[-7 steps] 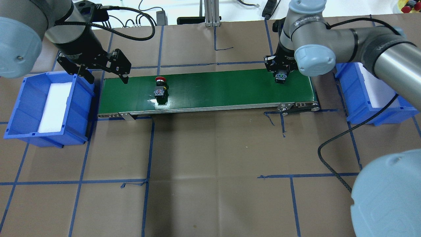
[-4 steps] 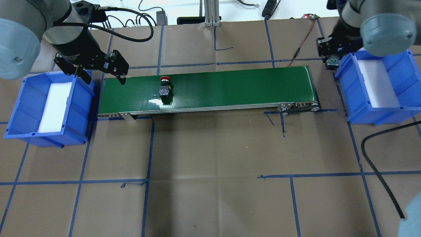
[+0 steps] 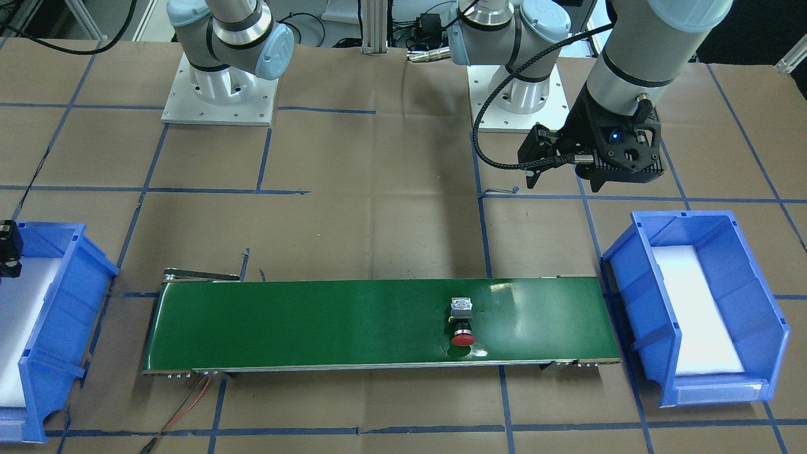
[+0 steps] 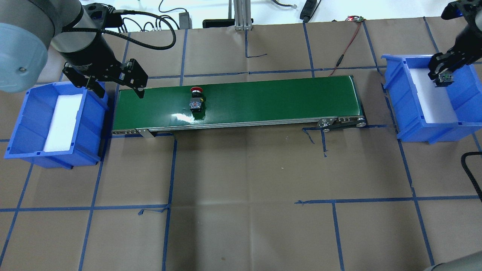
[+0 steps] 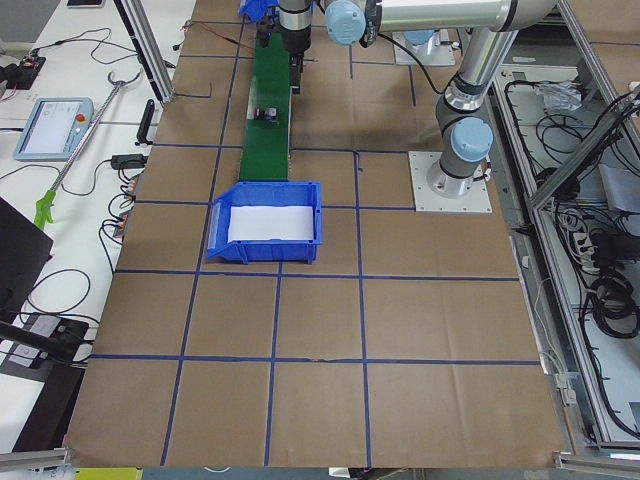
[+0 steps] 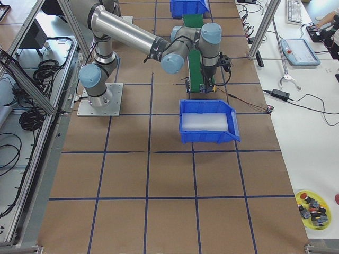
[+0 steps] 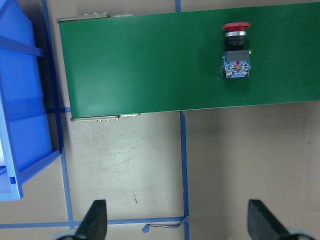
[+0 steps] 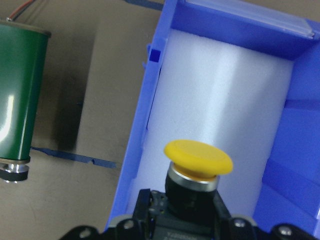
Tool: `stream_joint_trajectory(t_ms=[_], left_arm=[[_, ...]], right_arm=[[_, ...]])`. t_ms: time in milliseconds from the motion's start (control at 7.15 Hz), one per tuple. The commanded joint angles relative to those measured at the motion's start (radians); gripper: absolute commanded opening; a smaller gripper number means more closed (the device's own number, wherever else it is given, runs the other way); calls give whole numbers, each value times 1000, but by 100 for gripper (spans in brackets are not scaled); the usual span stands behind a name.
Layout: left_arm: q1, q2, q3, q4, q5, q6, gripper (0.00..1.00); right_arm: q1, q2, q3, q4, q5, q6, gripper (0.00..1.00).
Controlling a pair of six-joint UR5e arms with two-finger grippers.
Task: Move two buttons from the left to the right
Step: 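Lower the yellow button into the right blue bin and release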
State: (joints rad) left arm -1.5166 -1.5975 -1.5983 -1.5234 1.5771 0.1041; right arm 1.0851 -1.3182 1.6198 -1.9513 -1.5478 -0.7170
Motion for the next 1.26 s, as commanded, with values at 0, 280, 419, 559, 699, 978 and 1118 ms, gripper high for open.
stream_joint_trajectory(t_ms=[0,280,419,559,699,978,1118], left_arm=[[1,1,-2,0,-3,-4,100],[0,4,-3,0,-3,-7,100],[0,4,-3,0,-3,-7,100],[1,4,-3,0,-3,-4,100],[1,4,-5,0,-3,-3,100],[0,4,-5,0,-3,-1,100],[0,4,-5,0,-3,-3,100]], right_arm=[[-71,5,69,-55,79,-61,6],[-117,13,162,-182,100,-99,6],[-135,30,204,-264,100,-122,6],[-152,49,236,-293,100,-142,6],[-154,71,245,-335,100,-142,6],[-162,121,250,-342,100,-139,6],[-162,137,252,-342,98,-139,6]])
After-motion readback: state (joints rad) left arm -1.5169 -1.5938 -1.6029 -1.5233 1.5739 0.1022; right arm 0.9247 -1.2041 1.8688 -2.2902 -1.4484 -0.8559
